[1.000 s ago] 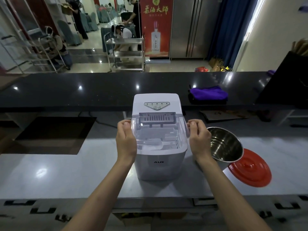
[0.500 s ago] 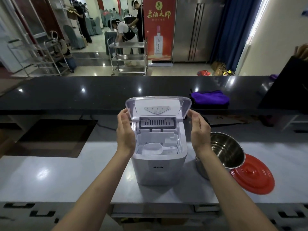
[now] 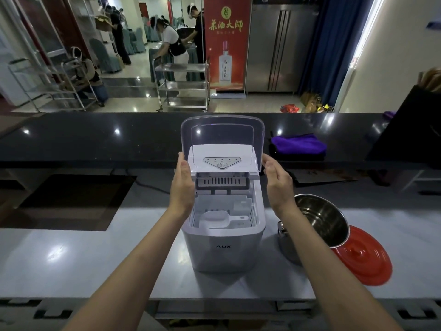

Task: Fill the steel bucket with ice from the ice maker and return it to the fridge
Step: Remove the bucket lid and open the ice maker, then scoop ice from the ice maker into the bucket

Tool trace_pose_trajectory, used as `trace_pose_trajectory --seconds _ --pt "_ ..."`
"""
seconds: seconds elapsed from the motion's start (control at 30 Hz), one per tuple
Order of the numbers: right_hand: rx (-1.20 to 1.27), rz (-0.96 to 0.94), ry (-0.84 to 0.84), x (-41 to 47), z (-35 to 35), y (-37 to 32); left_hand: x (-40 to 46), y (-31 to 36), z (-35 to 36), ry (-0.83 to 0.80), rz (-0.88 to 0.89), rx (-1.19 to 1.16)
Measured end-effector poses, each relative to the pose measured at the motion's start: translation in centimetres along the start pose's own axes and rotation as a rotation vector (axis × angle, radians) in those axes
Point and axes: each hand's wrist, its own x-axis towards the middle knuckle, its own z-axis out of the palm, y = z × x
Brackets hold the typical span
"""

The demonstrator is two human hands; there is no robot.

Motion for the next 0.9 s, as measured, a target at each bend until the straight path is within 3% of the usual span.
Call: trace_pose_trajectory --seconds 0.33,0.63,0.7,0.9 --pt "-0.064 -0.033 -0.004 0.3 -0.4 0.3 -1.1 1.1 -0.2 -0.046 -0.024 0.003" --pt "-0.192 -0.229 0.050 -1.1 0.5 1.0 -1.8 -0.3 -0.4 -0.071 -0.013 0.029" --pt "-0.289 -0.252 -0.063 -1.2 0.9 1.1 -2.4 -0.5 -0.3 -0.065 -0.013 0.037" --pt "-0.854 -0.252 -0.634 -0.9 3.3 1.7 -2.8 -2.5 -0.2 -0.024 0.032 0.106"
